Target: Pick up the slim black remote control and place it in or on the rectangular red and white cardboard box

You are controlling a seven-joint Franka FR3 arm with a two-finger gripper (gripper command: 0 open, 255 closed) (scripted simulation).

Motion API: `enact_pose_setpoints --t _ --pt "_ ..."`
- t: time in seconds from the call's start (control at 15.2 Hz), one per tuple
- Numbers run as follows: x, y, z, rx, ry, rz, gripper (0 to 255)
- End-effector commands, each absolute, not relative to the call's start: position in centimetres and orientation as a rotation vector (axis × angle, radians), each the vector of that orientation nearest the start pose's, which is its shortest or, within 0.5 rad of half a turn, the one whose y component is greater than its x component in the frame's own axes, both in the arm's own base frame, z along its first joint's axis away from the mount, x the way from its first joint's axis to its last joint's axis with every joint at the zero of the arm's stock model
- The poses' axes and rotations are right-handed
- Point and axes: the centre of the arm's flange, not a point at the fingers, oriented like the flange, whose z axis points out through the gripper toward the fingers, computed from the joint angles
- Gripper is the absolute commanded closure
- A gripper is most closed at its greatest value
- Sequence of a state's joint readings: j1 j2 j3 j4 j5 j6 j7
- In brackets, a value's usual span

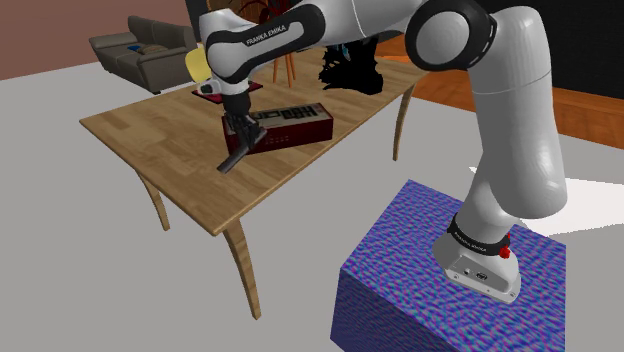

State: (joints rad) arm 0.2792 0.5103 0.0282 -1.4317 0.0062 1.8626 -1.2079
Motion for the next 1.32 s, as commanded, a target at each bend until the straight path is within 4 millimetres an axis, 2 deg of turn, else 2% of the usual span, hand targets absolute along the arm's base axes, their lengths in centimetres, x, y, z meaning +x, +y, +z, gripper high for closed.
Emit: enact_pose_setpoints --t 0.0,1.06,1.25 --pt "66.0 20.7 40.4 -2.248 -2.116 0.097 255" --pt "66.0 20.7 48.8 -2.248 -2.116 0.097 255" --pt "67.1 16.9 48.6 -2.248 -2.116 0.097 255"
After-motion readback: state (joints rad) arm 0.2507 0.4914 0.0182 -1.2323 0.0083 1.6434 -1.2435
